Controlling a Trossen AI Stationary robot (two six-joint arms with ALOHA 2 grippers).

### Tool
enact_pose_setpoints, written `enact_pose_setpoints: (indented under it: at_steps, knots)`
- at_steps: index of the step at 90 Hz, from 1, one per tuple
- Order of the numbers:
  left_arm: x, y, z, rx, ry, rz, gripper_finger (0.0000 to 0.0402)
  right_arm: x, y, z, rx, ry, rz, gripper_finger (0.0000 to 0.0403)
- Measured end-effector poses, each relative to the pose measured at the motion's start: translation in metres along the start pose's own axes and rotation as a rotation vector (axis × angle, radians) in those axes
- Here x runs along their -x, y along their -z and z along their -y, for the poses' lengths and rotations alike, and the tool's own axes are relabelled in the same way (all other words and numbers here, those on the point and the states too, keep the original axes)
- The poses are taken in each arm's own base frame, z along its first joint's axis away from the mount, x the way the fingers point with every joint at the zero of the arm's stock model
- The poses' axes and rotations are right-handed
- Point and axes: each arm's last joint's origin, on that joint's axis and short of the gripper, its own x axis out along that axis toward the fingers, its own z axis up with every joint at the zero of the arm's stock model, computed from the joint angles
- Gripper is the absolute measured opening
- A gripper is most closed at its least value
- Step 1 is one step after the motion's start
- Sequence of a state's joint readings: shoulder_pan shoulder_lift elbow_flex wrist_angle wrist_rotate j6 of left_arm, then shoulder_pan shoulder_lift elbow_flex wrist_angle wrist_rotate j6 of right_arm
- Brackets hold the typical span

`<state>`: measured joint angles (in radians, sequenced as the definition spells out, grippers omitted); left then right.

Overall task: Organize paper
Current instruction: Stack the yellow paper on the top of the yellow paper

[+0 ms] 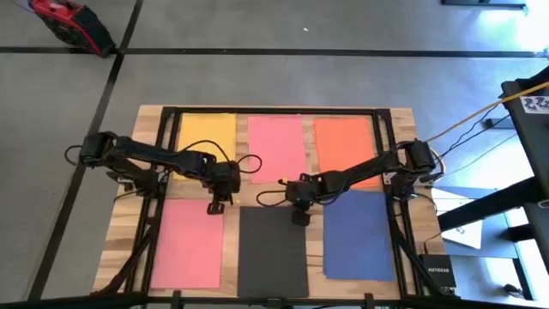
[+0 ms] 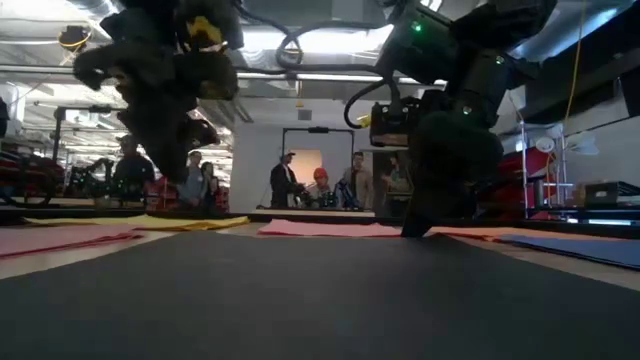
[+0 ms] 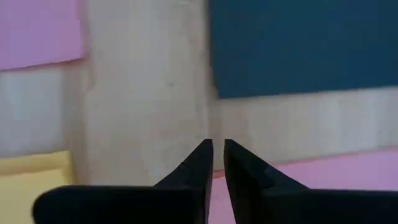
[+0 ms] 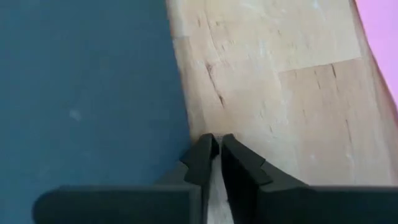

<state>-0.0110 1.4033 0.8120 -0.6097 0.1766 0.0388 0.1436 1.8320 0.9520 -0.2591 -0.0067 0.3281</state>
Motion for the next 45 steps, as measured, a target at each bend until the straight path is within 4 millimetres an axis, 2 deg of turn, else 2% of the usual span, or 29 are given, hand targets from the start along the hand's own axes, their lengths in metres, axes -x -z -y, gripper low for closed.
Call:
enact_pose_setpoints:
  at_steps: [22,45]
  knots:
    - [0.000,0.012,0.002,0.031,0.009,-0.116,0.0085,0.000,0.000,-0.001,0.001,-0.016,-0.001,0.0073]
    - [-0.003,0.011,-0.003,0.038,0.005,-0.120,0.0127,0.000,0.000,-0.001,0.002,-0.018,0.000,0.0079]
